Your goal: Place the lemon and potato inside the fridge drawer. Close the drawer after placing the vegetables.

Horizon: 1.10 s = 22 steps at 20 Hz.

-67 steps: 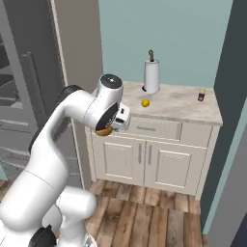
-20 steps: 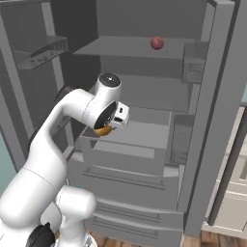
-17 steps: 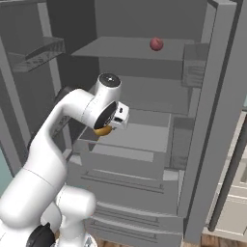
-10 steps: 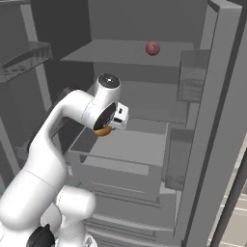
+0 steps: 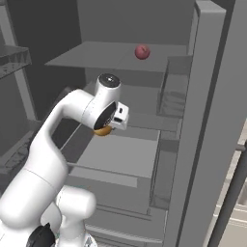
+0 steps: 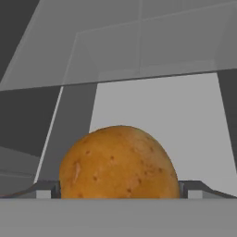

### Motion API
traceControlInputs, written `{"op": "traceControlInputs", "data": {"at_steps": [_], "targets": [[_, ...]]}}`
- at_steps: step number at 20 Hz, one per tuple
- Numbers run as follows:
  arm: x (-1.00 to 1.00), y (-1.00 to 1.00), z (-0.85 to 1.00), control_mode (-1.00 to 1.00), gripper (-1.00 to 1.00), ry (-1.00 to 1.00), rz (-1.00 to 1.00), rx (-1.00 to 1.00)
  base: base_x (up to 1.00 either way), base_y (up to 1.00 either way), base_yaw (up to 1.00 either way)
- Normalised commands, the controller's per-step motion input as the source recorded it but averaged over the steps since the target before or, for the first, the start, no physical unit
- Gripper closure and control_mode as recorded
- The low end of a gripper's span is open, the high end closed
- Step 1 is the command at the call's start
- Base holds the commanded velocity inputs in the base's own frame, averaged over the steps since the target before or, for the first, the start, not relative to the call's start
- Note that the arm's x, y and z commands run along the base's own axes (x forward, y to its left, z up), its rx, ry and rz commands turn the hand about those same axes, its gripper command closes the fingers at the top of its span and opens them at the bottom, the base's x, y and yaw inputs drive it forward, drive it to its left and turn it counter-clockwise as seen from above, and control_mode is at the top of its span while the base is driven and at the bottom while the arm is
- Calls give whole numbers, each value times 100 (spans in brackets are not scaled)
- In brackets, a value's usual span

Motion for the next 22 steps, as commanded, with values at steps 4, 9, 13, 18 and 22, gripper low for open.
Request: {"op": "traceControlInputs", "data": {"at_steps": [4, 9, 13, 18, 22], "targets": [[0, -5, 0, -100, 100, 0, 0, 2, 0, -11, 0], [11, 0, -31, -100, 100, 6, 8, 0, 0, 0, 0], [26, 14, -69, -100, 100, 13, 18, 0, 0, 0, 0], [25, 17, -68, -100, 100, 11, 19, 0, 0, 0, 0], [17, 17, -66, -100, 100, 11, 18, 0, 0, 0, 0]]}}
